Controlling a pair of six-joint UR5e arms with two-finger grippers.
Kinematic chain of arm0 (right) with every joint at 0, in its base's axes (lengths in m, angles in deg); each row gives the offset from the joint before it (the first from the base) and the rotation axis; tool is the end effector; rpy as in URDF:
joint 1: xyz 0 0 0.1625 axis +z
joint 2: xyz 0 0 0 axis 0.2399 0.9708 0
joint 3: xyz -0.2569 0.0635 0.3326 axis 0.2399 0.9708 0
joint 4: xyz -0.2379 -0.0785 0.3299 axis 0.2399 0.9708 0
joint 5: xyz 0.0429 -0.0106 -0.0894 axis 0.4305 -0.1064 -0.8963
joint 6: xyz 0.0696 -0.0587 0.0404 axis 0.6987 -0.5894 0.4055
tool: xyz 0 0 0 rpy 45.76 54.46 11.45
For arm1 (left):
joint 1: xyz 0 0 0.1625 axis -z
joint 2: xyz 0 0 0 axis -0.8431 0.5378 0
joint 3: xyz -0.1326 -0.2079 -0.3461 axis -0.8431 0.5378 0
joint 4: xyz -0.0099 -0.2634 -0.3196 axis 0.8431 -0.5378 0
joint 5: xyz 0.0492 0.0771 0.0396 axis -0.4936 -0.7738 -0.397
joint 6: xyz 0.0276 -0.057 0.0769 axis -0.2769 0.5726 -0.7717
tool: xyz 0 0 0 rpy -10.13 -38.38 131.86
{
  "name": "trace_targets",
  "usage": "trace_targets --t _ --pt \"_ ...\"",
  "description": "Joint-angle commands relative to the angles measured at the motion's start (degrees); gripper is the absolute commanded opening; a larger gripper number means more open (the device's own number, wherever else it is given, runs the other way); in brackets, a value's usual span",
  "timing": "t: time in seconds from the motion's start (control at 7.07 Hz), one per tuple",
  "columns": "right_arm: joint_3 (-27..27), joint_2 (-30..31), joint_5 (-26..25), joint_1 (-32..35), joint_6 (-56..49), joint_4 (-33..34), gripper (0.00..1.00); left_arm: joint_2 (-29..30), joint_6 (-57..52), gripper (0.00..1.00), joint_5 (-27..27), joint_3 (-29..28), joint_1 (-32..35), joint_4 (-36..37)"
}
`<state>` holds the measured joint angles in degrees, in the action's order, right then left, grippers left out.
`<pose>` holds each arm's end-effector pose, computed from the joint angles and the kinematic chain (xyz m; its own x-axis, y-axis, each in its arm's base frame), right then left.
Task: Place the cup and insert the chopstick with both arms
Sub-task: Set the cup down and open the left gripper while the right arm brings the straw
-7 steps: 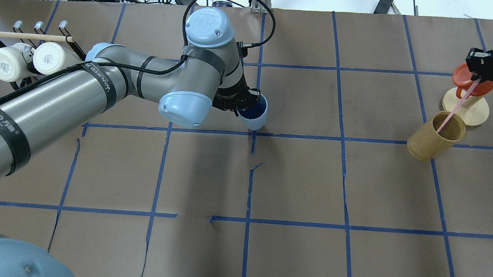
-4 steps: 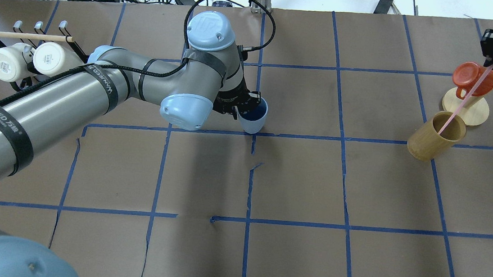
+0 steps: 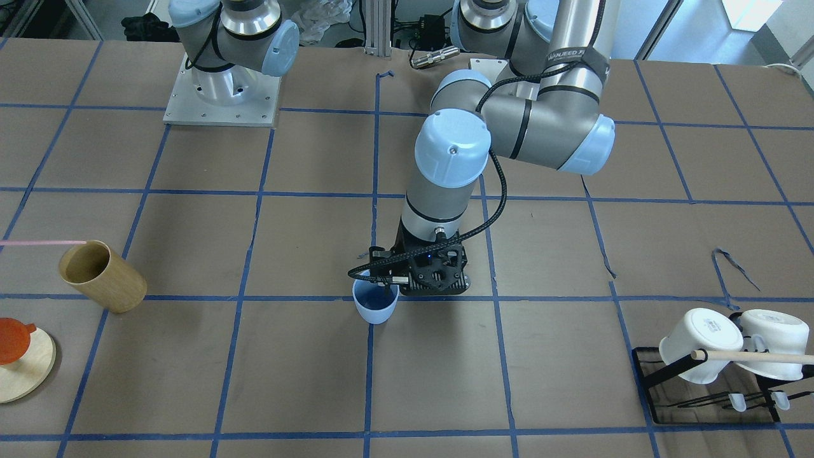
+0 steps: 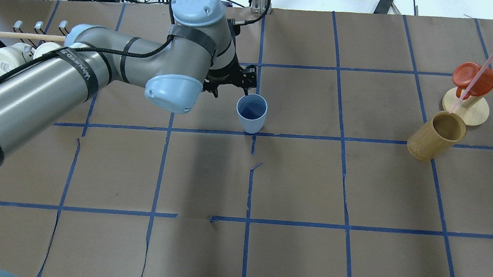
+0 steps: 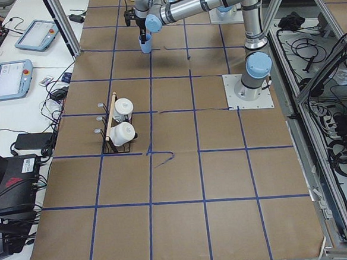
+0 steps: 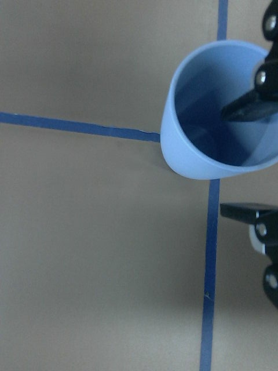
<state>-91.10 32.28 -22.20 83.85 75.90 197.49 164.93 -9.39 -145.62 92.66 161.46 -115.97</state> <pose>-0.0667 -0.5805 0.5202 -0.9332 0.3573 -0.0381 0.3443 0.8588 -0.3794 -0.2831 -0.5729 0.3264 -0.9964 -0.0391 0.0755 -0.0505 0.9865 -0.1555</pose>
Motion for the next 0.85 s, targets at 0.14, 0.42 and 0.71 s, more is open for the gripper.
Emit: trace_targets --t 0.14,0.42,0.71 --pt "1.6 -3.2 -0.6 13.7 14.1 1.9 0.06 -10.2 -10.7 1.00 -1.5 -2.7 -9.3 -16.0" --pt "1.3 -5.7 -11.9 26.2 23.5 6.1 0.05 -15.6 -11.2 1.00 -2.0 -2.3 -12.1 -24.0" --pt "1.5 -8.9 -21.3 35.4 29.8 9.9 0.05 -17.8 -13.0 1.00 -1.7 -1.8 -14.3 -24.2"
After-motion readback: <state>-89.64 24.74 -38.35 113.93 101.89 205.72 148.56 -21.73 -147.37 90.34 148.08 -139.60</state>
